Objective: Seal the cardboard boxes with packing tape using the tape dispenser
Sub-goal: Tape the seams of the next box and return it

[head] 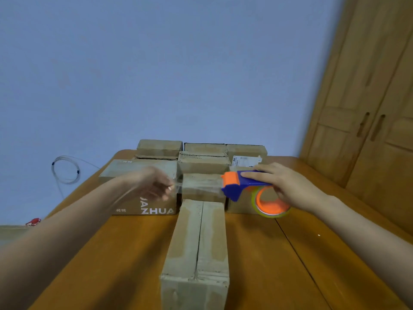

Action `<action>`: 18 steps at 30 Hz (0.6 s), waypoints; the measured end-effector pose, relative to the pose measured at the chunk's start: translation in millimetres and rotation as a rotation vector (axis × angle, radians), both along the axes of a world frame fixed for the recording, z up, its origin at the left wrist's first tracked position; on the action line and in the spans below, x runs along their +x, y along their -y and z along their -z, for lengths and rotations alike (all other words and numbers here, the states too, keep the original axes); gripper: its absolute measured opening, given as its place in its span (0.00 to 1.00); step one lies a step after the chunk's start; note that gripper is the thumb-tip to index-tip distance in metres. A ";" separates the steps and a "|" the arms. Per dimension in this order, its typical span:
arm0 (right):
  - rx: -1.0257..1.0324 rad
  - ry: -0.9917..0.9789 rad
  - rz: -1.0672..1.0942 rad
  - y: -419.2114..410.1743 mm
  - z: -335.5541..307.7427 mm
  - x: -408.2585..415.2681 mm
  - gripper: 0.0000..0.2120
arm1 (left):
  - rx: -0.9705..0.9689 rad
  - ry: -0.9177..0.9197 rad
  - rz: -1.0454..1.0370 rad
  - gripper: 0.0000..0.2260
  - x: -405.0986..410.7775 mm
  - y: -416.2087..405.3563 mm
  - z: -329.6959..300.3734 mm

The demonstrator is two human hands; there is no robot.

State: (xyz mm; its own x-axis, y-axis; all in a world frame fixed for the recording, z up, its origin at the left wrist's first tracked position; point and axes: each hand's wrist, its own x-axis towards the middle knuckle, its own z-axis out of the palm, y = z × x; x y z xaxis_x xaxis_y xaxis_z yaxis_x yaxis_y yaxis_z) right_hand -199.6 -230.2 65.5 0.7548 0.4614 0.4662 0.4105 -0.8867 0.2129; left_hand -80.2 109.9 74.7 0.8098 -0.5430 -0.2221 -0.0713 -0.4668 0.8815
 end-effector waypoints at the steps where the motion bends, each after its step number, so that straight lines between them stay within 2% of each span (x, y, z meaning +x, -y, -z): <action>1: -0.010 0.012 0.018 9.9 3.6 -5.0 0.44 | 0.012 0.006 -0.015 0.13 4.6 -11.6 4.6; 6: -0.082 0.039 0.084 31.3 14.9 -21.1 0.43 | -0.043 -0.124 0.020 0.11 15.2 -31.0 21.7; 12: -0.091 0.094 0.110 37.8 22.2 -22.7 0.45 | -0.244 -0.257 -0.039 0.10 18.8 -13.8 26.9; 18: -0.142 0.105 0.121 39.8 28.2 -19.4 0.46 | -0.216 -0.190 -0.082 0.12 20.6 -1.6 33.8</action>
State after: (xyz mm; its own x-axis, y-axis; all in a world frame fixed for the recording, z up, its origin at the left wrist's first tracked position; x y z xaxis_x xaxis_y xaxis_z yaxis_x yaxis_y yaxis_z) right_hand -219.0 -270.0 37.3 0.7593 0.4367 0.4824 0.2714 -0.8864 0.3751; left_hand -59.6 111.5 40.8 0.8079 -0.5286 -0.2606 0.1350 -0.2644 0.9549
